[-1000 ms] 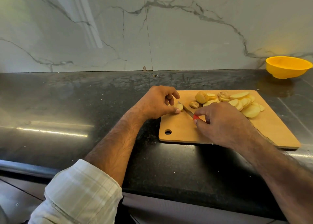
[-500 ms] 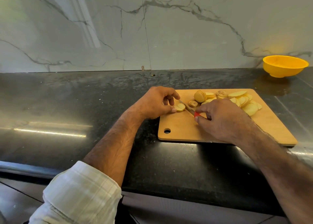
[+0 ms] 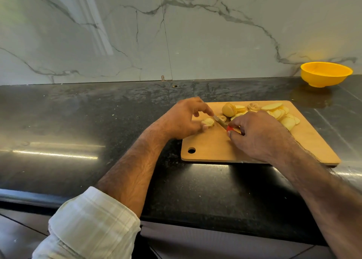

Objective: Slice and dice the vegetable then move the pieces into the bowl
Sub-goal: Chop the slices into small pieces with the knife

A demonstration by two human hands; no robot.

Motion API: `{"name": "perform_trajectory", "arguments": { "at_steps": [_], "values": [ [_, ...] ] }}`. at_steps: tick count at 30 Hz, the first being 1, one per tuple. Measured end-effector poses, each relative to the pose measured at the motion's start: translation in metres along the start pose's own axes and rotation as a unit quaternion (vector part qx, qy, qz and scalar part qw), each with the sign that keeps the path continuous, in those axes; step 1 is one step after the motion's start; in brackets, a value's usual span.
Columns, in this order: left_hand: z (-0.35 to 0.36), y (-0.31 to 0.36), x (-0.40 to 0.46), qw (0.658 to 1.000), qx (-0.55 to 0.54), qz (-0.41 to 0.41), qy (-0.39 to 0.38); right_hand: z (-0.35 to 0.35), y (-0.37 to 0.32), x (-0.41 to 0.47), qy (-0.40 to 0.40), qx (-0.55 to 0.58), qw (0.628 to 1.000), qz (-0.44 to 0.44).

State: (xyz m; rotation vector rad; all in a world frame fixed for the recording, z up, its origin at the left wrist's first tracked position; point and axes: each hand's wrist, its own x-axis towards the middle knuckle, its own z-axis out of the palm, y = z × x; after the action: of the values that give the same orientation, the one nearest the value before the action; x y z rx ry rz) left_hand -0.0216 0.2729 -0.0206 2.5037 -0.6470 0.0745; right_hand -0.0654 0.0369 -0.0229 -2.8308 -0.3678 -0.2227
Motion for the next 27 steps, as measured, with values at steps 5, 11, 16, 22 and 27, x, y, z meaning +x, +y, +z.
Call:
{"name": "perform_trajectory", "arguments": {
  "at_steps": [5, 11, 16, 22, 27],
  "values": [
    [0.001, 0.002, 0.000, 0.999, 0.032, -0.011, -0.027, 0.001, 0.000, -0.001, -0.003, 0.010, 1.000, 0.009],
    [0.010, 0.004, 0.004, 0.997, 0.057, -0.029, 0.034, -0.002, -0.004, -0.001, -0.010, -0.002, 1.000, 0.012],
    [0.009, 0.003, 0.004, 0.997, 0.013, -0.047, 0.065, -0.002, -0.004, -0.002, -0.009, -0.016, 1.000, 0.001],
    [0.006, -0.006, 0.004, 0.997, 0.012, -0.056, 0.054, -0.001, -0.006, -0.002, -0.013, -0.013, 1.000, -0.003],
    [0.009, -0.009, 0.008, 0.996, 0.001, -0.060, 0.060, -0.002, -0.003, -0.001, 0.007, -0.009, 1.000, 0.007]
  ]
}}
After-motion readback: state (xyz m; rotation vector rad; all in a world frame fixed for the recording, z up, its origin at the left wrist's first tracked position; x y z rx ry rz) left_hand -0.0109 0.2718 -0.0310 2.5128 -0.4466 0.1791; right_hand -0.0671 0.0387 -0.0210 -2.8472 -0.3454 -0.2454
